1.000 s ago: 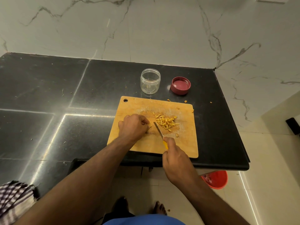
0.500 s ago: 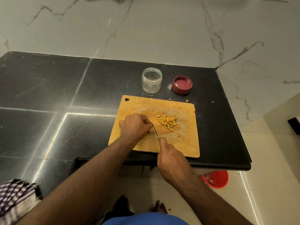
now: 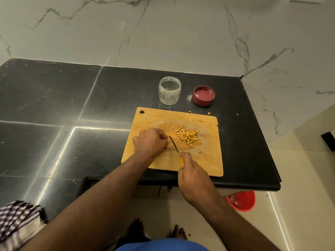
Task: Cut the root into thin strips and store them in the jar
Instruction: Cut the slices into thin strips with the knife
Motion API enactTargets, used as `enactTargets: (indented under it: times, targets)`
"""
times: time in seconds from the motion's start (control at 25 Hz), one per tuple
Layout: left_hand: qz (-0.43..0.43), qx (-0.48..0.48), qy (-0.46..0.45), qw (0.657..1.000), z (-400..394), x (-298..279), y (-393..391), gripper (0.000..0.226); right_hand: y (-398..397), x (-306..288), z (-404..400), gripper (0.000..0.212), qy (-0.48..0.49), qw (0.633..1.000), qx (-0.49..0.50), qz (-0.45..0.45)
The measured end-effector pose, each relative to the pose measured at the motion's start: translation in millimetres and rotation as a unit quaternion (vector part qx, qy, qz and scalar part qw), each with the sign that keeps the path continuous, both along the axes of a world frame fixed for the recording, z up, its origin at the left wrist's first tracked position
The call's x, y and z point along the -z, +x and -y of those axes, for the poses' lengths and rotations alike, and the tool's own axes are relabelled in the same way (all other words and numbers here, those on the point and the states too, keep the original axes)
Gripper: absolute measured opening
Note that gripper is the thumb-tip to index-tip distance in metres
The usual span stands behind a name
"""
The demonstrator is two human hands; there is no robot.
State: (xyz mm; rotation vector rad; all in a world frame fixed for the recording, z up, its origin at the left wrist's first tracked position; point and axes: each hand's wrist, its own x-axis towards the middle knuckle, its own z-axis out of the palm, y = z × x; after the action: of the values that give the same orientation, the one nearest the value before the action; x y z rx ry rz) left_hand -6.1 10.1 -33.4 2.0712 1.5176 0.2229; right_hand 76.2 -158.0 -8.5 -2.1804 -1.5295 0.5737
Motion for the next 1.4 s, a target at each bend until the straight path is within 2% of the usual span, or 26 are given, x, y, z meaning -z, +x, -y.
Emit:
enactTargets:
  times: [0.32,0.6,0.72,0.92,1.24,1.4]
  targets:
    - [0.005,-0.006,0.004,1.0,0,2,1,0.011,1,3,-16,0.036,-0.042,0.999,-0.02,0.015]
    - [0.005,-0.006,0.001,1.0,-1,0,0,0.007,1,2,18,0.035,-0.019,1.0,-0.014,0.012]
    - [0.001,-0.004,0.002,1.0,-1,-1,-1,0.007,5,1,18,0.04,0.006,1.0,0.016,0.01]
    - [-0.004,-0.001,0.007,1.0,1,1,-3,0.013,1,0,7,0.04,0.009,1.0,0.008,0.003]
    - [-0.01,-0.006,0.008,1.0,-1,-2,0,0.011,-5,2,-14,0.039,-0.058,0.998,-0.021,0.015]
    - [-0.012,-0.006,0.008,1.0,-2,-3,1,0.009,-6,3,-4,0.037,-0.055,0.998,-0.02,0.018]
